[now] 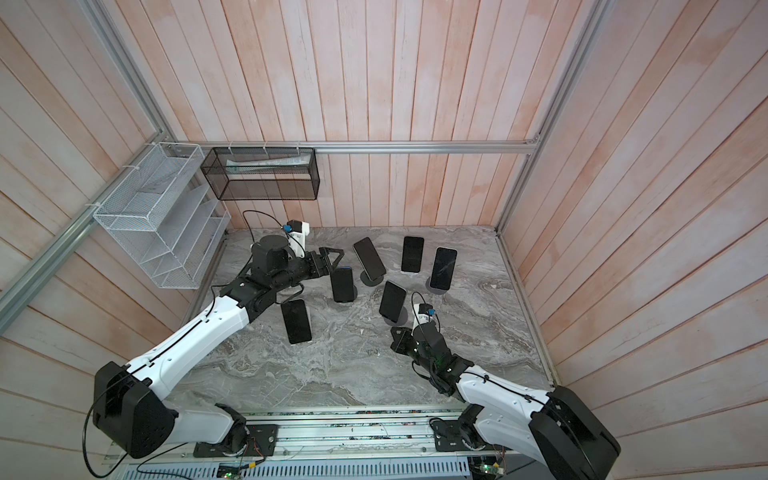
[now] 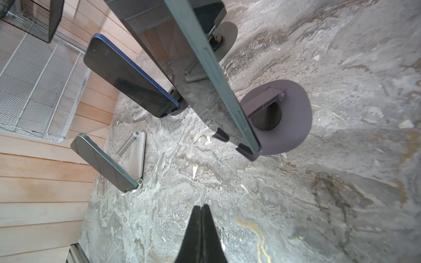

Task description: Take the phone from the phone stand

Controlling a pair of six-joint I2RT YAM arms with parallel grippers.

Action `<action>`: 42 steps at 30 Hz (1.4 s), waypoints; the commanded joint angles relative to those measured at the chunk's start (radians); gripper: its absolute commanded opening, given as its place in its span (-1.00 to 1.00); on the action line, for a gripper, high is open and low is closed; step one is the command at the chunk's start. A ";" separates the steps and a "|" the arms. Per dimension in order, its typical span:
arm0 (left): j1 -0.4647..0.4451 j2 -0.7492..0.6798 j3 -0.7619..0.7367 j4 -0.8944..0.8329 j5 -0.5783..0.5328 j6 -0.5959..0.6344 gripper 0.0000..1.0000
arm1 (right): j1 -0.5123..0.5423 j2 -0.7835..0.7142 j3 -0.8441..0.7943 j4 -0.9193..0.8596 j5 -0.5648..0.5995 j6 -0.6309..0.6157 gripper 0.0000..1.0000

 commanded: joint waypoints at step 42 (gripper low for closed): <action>0.057 -0.031 -0.023 0.064 0.110 0.004 0.77 | -0.057 0.213 -0.020 0.260 -0.035 0.217 -1.00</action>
